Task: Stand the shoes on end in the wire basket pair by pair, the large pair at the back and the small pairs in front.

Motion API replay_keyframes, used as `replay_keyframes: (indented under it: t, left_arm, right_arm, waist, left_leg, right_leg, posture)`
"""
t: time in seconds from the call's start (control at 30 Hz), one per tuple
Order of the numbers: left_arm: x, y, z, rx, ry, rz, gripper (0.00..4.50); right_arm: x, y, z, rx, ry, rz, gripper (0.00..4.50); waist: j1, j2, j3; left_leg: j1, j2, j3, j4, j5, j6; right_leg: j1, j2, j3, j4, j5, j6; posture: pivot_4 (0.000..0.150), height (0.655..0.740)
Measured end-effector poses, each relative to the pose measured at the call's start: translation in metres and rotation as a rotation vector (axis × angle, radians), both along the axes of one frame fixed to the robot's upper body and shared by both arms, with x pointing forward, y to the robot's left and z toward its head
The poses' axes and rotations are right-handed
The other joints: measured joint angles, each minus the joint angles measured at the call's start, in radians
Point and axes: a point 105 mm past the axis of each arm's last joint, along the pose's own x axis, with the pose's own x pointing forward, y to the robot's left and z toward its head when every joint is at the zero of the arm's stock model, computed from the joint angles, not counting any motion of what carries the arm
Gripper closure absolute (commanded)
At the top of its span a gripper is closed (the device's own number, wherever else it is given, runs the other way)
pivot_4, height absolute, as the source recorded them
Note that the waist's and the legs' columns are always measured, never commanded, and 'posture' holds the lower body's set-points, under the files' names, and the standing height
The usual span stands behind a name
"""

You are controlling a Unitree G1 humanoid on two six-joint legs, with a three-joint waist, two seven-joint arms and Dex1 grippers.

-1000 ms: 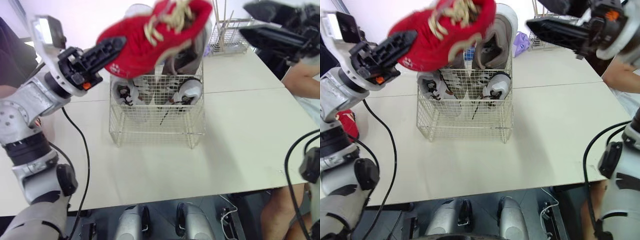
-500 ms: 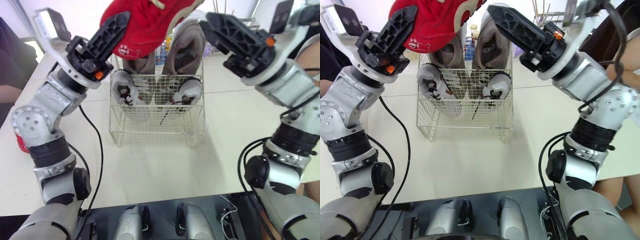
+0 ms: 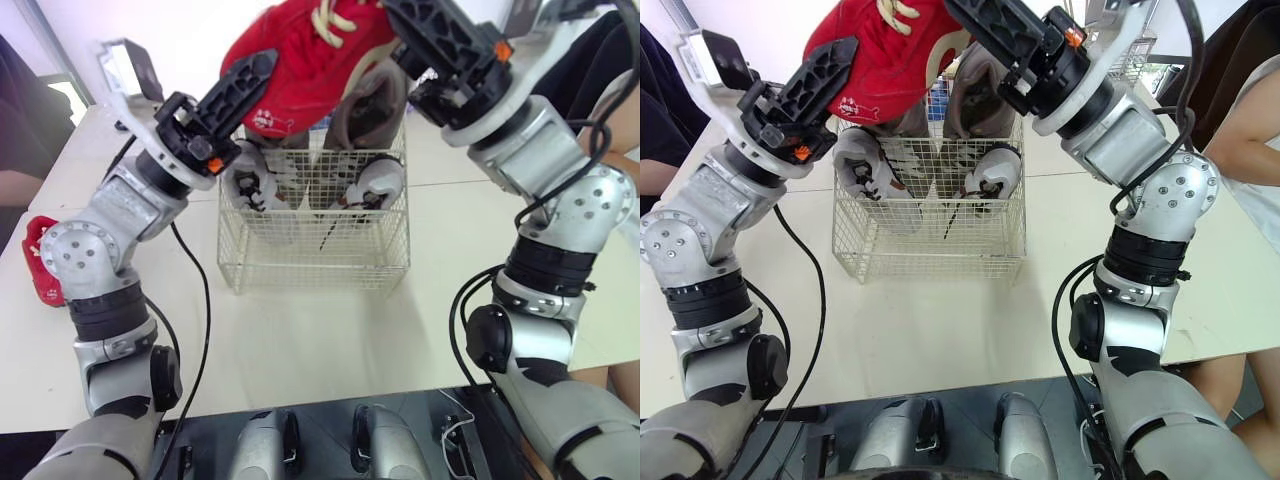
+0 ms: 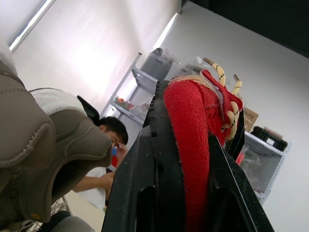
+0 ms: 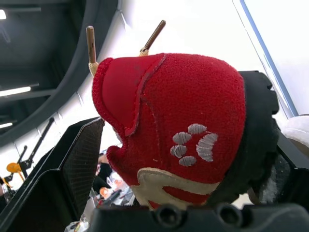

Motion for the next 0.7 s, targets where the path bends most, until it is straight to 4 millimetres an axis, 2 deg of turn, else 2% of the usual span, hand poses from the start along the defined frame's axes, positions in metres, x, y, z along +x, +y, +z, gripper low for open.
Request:
replay_keyframes:
  t: [0.1, 0.2, 0.3, 0.4, 0.47, 0.53, 0.63, 0.7]
  left_arm:
    - [-0.001, 0.000, 0.001, -0.003, -0.005, 0.004, 4.16]
    - [-0.004, -0.001, 0.003, -0.002, -0.021, 0.004, 4.16]
    - [-0.006, -0.002, 0.004, -0.003, -0.032, 0.006, 4.16]
    - [-0.006, -0.002, 0.004, -0.006, -0.028, 0.007, 4.16]
    - [-0.006, -0.001, 0.002, -0.006, -0.017, 0.006, 3.16]
    - [-0.004, 0.000, -0.001, 0.006, 0.004, 0.014, 2.37]
    - [-0.005, 0.004, -0.009, 0.046, 0.040, 0.016, 0.77]
    - [-0.008, 0.008, -0.015, 0.085, 0.058, 0.023, 0.05]
  right_arm:
    - [0.001, 0.000, 0.000, 0.006, 0.004, 0.000, 0.96]
    - [0.002, -0.001, 0.001, 0.012, 0.009, -0.011, 2.38]
    - [0.003, -0.002, 0.002, 0.017, 0.012, -0.020, 3.59]
    - [0.003, -0.001, 0.002, 0.016, 0.011, -0.022, 3.81]
    - [0.004, 0.000, 0.001, 0.009, 0.010, -0.025, 3.81]
    - [0.004, -0.001, 0.001, -0.007, 0.006, -0.034, 3.81]
    - [0.004, 0.000, 0.000, -0.042, -0.003, -0.027, 3.81]
    - [0.001, 0.000, 0.004, -0.077, -0.029, -0.015, 3.81]
  waist:
    - [-0.001, 0.000, 0.000]
    - [-0.001, 0.000, 0.000]
    - [-0.001, 0.000, 0.000]
    - [-0.001, 0.000, 0.000]
    - [-0.001, 0.000, 0.000]
    - [-0.001, 0.000, 0.000]
    - [-0.003, 0.000, 0.000]
    - [-0.003, 0.001, 0.000]
  left_leg:
    - [0.000, 0.000, 0.000, 0.000, 0.000, 0.000]
    - [0.000, 0.000, 0.000, 0.000, 0.000, 0.000]
    - [0.000, 0.000, 0.000, 0.000, 0.000, 0.000]
    - [0.000, 0.000, 0.000, 0.000, 0.000, 0.000]
    - [0.000, 0.000, 0.000, 0.000, 0.000, 0.000]
    - [0.000, 0.000, 0.000, 0.000, 0.000, 0.000]
    - [0.000, 0.000, 0.000, -0.001, 0.000, 0.000]
    - [0.000, 0.001, 0.000, -0.001, 0.000, 0.000]
  right_leg:
    - [0.000, 0.000, 0.000, 0.000, 0.000, 0.000]
    - [0.000, 0.000, 0.000, 0.000, 0.000, 0.000]
    - [0.000, 0.000, 0.000, 0.000, 0.000, 0.000]
    - [0.000, 0.000, 0.000, 0.000, 0.000, 0.000]
    - [0.000, 0.000, 0.000, 0.000, 0.000, 0.000]
    - [0.000, 0.000, 0.000, 0.000, 0.000, 0.000]
    - [-0.001, 0.000, 0.000, 0.000, 0.000, 0.000]
    - [-0.001, 0.000, 0.000, 0.000, 0.000, 0.000]
  posture:
    - [0.150, 0.7400]
    - [0.150, 0.7400]
    - [0.150, 0.7400]
    - [0.150, 0.7400]
    - [0.150, 0.7400]
    - [0.150, 0.7400]
    - [0.150, 0.7400]
    - [0.150, 0.7400]
